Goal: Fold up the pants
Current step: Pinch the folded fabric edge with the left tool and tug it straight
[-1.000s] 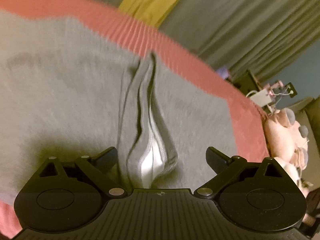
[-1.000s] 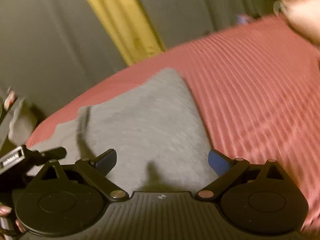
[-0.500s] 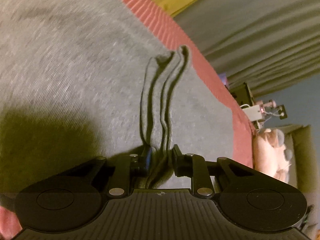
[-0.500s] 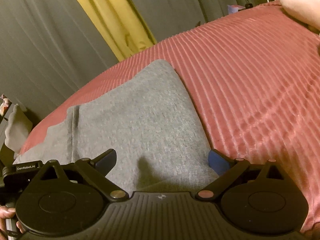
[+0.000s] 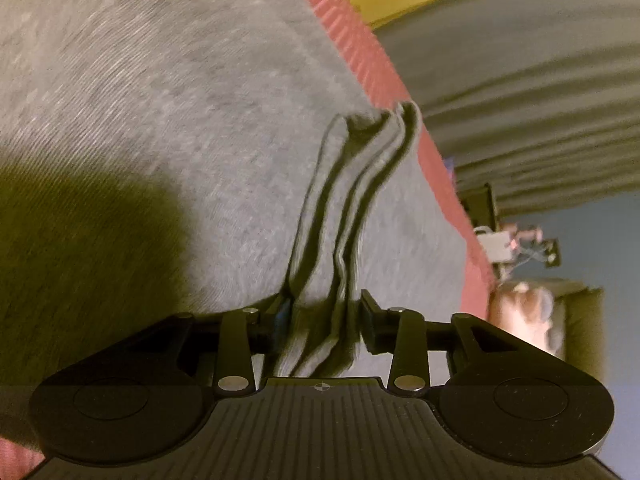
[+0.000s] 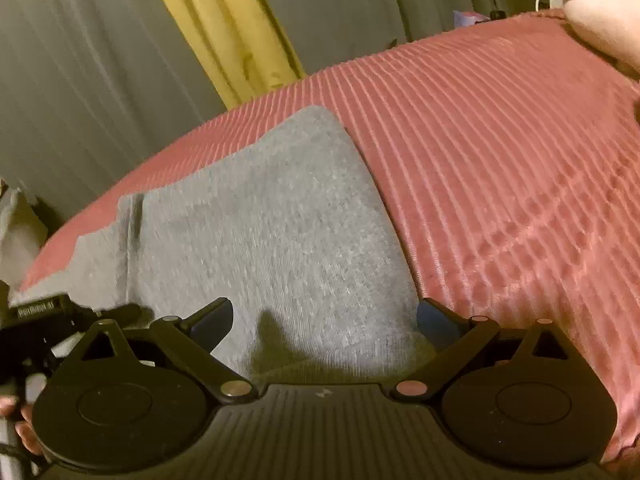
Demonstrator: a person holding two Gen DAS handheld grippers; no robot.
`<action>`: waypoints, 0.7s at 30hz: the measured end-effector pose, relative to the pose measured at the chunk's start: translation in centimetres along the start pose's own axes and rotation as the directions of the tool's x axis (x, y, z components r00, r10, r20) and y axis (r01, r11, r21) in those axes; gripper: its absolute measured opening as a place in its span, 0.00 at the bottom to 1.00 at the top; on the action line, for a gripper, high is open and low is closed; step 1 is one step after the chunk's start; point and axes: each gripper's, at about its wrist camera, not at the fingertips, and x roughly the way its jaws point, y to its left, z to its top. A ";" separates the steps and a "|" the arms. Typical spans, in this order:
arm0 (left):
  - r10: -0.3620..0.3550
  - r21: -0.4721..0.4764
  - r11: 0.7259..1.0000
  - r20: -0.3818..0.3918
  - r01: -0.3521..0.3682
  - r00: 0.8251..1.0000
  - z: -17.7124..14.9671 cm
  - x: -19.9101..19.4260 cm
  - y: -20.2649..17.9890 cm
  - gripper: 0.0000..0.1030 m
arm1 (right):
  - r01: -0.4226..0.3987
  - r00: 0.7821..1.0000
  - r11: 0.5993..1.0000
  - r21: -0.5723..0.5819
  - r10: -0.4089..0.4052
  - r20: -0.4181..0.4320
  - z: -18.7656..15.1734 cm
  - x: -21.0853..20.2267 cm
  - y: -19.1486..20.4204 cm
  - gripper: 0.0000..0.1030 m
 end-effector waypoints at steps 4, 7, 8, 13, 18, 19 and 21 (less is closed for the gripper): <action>-0.038 0.010 0.999 0.018 0.038 0.999 -0.1 -0.8 1.1 0.19 | 0.022 1.000 0.999 -0.036 -0.022 -0.004 -0.2 0.2 0.4 0.96; -0.036 0.053 0.998 0.042 0.034 0.998 0.0 -1.9 -0.1 0.18 | 0.021 1.000 0.999 -0.039 -0.021 0.001 -0.2 0.1 0.3 0.96; -0.038 0.074 0.997 0.047 0.035 0.998 0.0 -2.1 -1.0 0.18 | 0.013 1.000 0.999 -0.034 -0.013 0.007 -0.2 0.1 0.3 0.96; -0.056 0.162 0.986 0.084 0.042 0.995 1.4 -5.6 -4.3 0.16 | -0.045 0.998 0.999 0.005 0.045 0.033 0.0 -0.3 -0.3 0.96; 0.029 0.191 0.979 0.233 -0.075 0.972 3.9 -10.9 -4.4 0.01 | -0.057 0.998 0.998 -0.016 0.058 0.038 0.0 -0.4 -0.3 0.96; 0.054 0.185 0.977 0.251 -0.103 0.966 4.3 -11.5 -4.0 0.01 | -0.057 0.998 0.998 -0.019 0.058 0.034 0.0 -0.4 -0.3 0.96; 0.070 0.152 0.983 0.222 -0.105 0.972 4.7 -12.1 -2.5 0.06 | -0.055 0.998 0.998 -0.024 0.056 0.033 0.1 -0.3 -0.2 0.96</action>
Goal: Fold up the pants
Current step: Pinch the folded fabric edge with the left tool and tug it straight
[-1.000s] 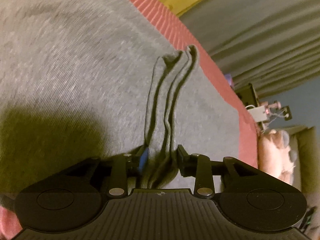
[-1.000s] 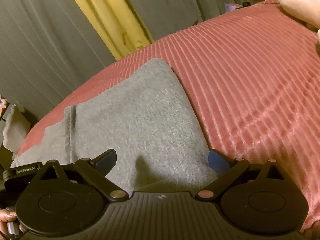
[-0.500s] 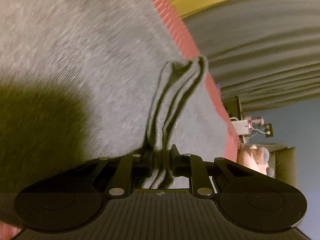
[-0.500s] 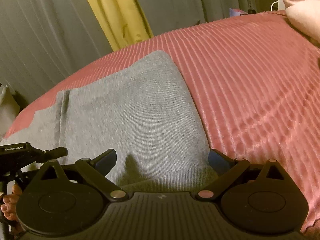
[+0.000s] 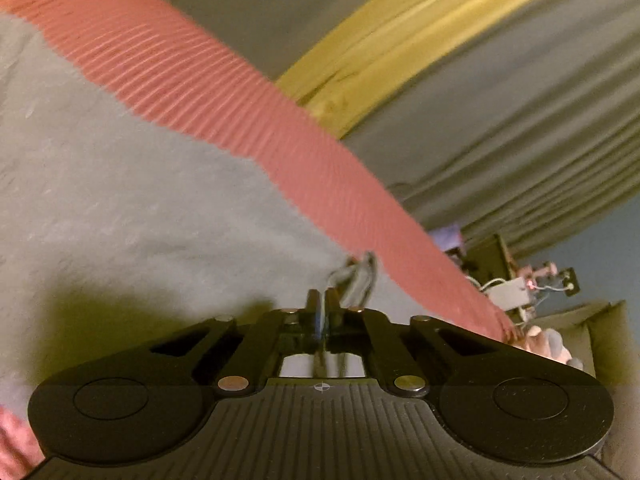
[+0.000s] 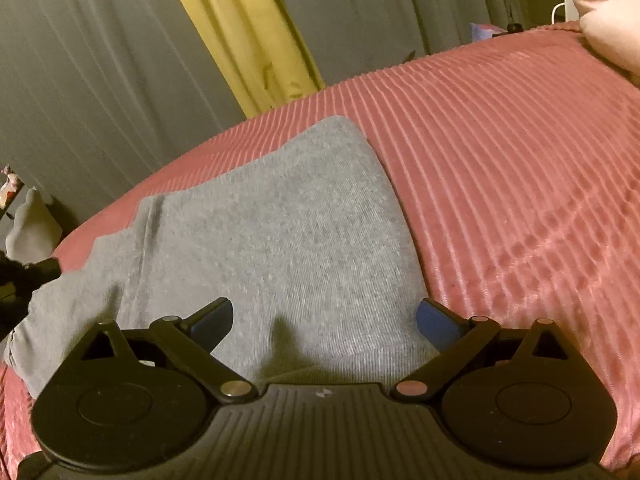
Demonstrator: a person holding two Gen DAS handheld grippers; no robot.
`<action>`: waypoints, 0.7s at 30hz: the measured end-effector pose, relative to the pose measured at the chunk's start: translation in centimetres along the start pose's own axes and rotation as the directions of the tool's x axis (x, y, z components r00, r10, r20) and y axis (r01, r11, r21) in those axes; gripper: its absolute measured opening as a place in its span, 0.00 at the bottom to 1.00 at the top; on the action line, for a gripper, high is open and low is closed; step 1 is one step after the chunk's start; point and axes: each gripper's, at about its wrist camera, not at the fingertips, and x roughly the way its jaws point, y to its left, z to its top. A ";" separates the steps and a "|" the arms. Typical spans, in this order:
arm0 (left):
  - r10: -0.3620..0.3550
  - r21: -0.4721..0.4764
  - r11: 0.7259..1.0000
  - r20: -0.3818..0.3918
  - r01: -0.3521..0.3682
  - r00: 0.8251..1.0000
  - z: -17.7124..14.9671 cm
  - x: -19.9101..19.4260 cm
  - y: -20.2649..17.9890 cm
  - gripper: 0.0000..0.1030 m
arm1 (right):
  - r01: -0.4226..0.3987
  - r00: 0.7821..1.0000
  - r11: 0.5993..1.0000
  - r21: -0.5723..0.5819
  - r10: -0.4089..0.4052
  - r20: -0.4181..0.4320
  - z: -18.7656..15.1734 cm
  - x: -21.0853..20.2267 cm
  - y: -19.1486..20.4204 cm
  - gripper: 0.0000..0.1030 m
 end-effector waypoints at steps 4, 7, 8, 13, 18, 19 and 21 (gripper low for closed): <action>-0.083 -0.015 0.997 -0.108 0.082 0.991 -2.3 1.8 0.5 0.45 | 0.011 1.000 1.000 0.002 -0.011 -0.005 0.0 0.3 0.4 0.96; -0.109 -0.010 0.994 -0.173 0.109 0.979 -4.4 4.6 -0.6 0.46 | 0.020 1.000 1.000 -0.006 -0.020 -0.007 -0.1 0.5 0.6 0.96; -0.116 -0.025 0.993 -0.192 0.113 0.975 -4.8 5.5 -0.6 0.46 | 0.020 1.000 1.000 -0.010 -0.020 -0.007 -0.1 0.5 0.6 0.96; -0.036 0.020 0.999 -0.252 0.043 0.967 -5.9 7.9 -0.4 0.43 | 0.020 1.000 1.000 0.000 -0.020 -0.008 -0.1 0.4 0.4 0.96; -0.050 0.025 0.998 -0.276 0.060 0.960 -6.2 9.0 -0.9 0.43 | 0.024 1.000 1.000 -0.005 -0.024 -0.017 -0.2 0.8 0.3 0.96; -0.046 0.038 0.998 -0.279 0.058 0.959 -6.2 9.1 -1.1 0.41 | 0.025 1.000 1.000 -0.007 -0.025 -0.018 -0.2 0.8 0.4 0.96; -0.019 0.053 0.998 -0.283 0.036 0.959 -6.1 9.6 -1.7 0.33 | 0.028 0.999 1.000 -0.012 -0.028 -0.022 -0.2 0.9 0.4 0.96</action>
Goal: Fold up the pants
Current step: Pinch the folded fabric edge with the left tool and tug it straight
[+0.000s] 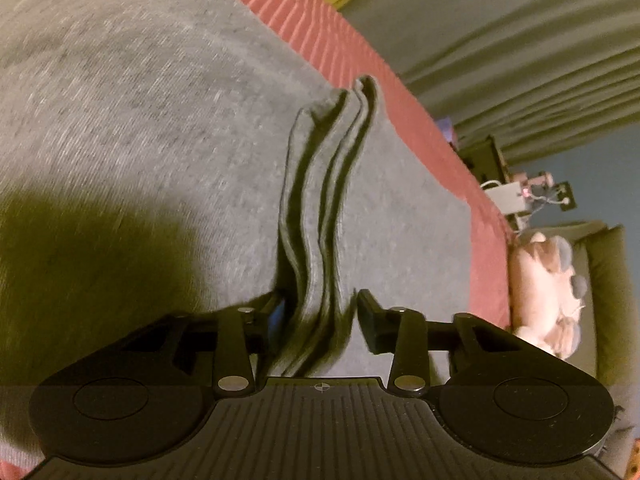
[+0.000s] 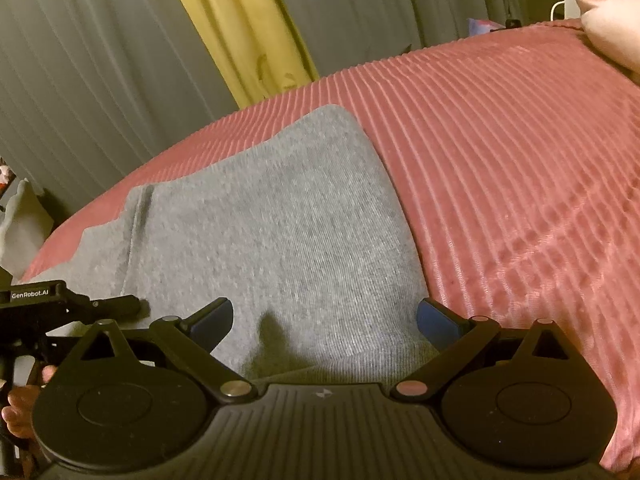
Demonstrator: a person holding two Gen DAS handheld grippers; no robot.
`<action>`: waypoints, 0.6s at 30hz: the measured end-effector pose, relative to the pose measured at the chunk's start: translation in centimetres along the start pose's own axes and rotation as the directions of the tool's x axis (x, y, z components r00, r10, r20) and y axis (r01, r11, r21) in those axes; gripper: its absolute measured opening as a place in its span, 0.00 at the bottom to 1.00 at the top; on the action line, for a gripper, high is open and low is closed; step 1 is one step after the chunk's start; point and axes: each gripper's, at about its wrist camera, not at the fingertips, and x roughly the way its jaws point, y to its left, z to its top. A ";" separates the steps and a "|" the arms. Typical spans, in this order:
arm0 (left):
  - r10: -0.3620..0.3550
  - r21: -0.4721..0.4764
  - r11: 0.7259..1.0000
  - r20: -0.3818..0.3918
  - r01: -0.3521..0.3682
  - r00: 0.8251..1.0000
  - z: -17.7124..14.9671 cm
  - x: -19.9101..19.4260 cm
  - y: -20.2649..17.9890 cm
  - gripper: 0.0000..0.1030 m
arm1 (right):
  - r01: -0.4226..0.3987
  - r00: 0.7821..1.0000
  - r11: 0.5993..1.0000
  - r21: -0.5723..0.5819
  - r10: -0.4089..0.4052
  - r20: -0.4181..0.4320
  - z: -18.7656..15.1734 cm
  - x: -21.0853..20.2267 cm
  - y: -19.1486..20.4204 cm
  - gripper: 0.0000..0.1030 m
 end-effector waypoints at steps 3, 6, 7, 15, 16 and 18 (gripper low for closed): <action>0.025 -0.005 1.000 0.005 -0.025 1.000 0.6 1.8 -1.6 0.24 | 0.006 1.000 1.000 -0.001 -0.006 -0.003 -0.1 0.1 -0.1 0.96; 0.034 0.022 0.999 0.019 -0.034 0.999 0.4 2.3 -2.4 0.20 | 0.020 1.000 1.000 0.012 -0.020 -0.012 0.0 0.3 -0.3 0.96; 0.042 0.039 0.998 0.025 -0.043 0.999 0.3 2.4 -2.8 0.19 | 0.024 1.000 1.000 0.018 -0.024 -0.016 0.0 0.4 -0.4 0.96; 0.074 0.109 0.991 0.054 -0.079 0.996 0.0 2.8 -4.7 0.17 | 0.036 0.999 0.999 0.035 -0.035 -0.028 0.0 0.7 -0.6 0.96; 0.074 0.112 0.990 0.055 -0.080 0.996 0.0 2.8 -4.8 0.17 | 0.037 0.999 0.999 0.033 -0.036 -0.028 0.0 0.7 -0.6 0.96; 0.075 0.123 0.989 0.059 -0.082 0.995 0.1 2.5 -5.1 0.17 | 0.038 0.999 0.999 0.032 -0.037 -0.028 0.1 0.7 -0.6 0.96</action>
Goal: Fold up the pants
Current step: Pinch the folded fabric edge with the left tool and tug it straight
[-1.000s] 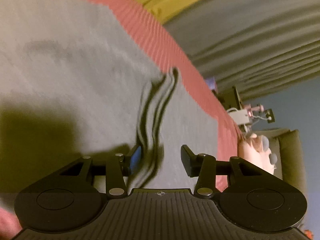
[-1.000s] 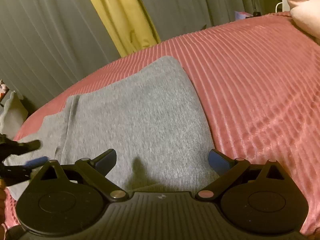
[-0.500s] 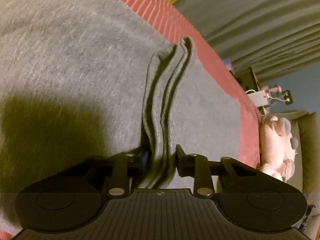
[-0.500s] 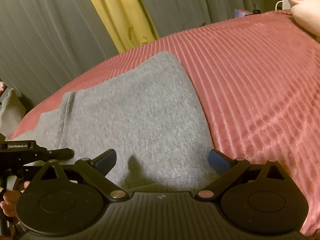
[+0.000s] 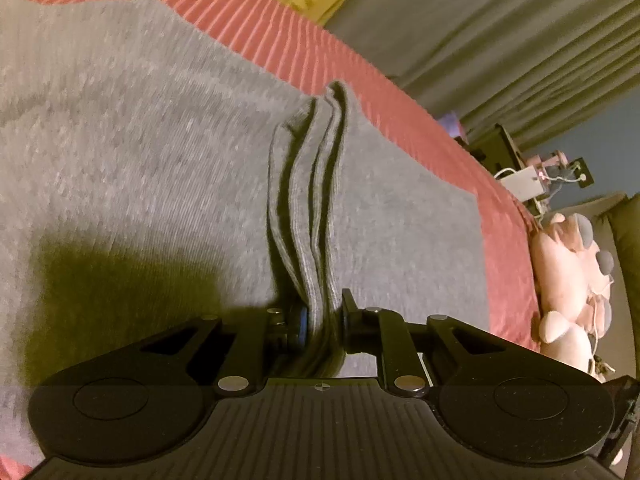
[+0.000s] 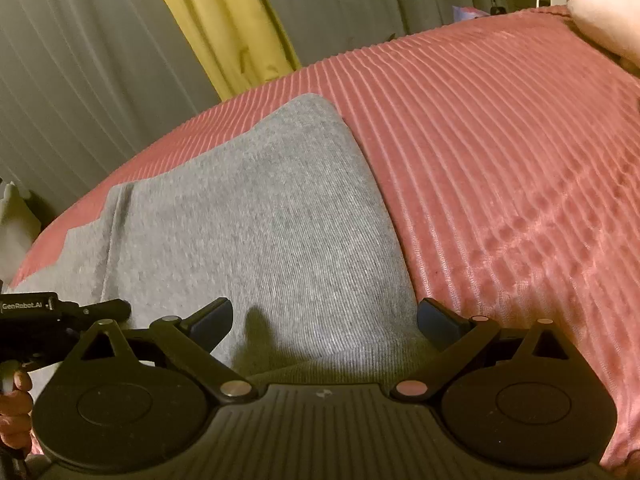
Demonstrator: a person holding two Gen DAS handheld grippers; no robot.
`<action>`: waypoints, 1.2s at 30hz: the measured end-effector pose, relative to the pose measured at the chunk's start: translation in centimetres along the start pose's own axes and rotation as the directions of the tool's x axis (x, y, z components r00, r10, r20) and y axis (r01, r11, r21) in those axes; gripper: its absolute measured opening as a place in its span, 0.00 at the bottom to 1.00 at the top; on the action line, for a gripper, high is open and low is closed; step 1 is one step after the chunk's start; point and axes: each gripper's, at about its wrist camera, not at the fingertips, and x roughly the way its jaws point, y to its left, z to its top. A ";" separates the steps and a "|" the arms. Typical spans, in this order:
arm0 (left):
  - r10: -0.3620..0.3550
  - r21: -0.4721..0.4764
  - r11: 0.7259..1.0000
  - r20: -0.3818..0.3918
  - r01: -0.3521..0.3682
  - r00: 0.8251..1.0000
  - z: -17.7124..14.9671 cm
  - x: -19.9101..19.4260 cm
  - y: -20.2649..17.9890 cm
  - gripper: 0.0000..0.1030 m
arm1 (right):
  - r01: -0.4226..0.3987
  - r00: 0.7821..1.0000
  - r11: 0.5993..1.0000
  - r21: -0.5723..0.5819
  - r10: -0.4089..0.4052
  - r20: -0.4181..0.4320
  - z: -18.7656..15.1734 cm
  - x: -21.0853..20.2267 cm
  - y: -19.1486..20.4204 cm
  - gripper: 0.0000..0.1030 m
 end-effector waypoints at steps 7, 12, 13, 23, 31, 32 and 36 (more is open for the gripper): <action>0.001 0.039 0.999 0.034 -0.002 0.999 0.8 -2.8 -0.9 0.16 | -0.009 1.000 1.000 0.007 0.009 0.006 0.1 -0.1 -0.2 0.96; 0.090 0.064 0.993 0.101 -0.097 0.991 1.6 -5.7 -0.1 0.16 | -0.026 1.000 0.999 0.044 0.026 -0.016 0.4 0.1 -0.8 0.96; 0.116 0.048 0.991 0.103 -0.121 0.988 1.7 -5.9 0.7 0.17 | -0.030 0.999 0.999 0.045 0.031 -0.015 0.4 0.0 -0.9 0.96; 0.106 -0.073 0.993 0.121 -0.097 0.987 0.7 -6.5 5.0 0.34 | -0.017 0.999 0.999 -0.027 0.016 -0.040 0.2 0.4 0.0 0.96; 0.078 -0.048 0.996 0.165 -0.071 0.983 4.6 -5.0 3.5 0.48 | 0.002 0.999 0.998 -0.057 -0.005 -0.051 0.2 0.8 0.3 0.96; 0.091 -0.047 0.995 0.161 -0.084 0.983 4.9 -4.4 3.2 0.48 | 0.001 0.999 0.998 -0.059 -0.004 -0.049 0.1 0.8 0.3 0.96; 0.086 -0.113 0.991 0.155 -0.069 0.984 5.7 -2.4 3.7 0.45 | 0.002 0.999 0.998 -0.065 -0.005 -0.048 0.1 1.0 0.3 0.96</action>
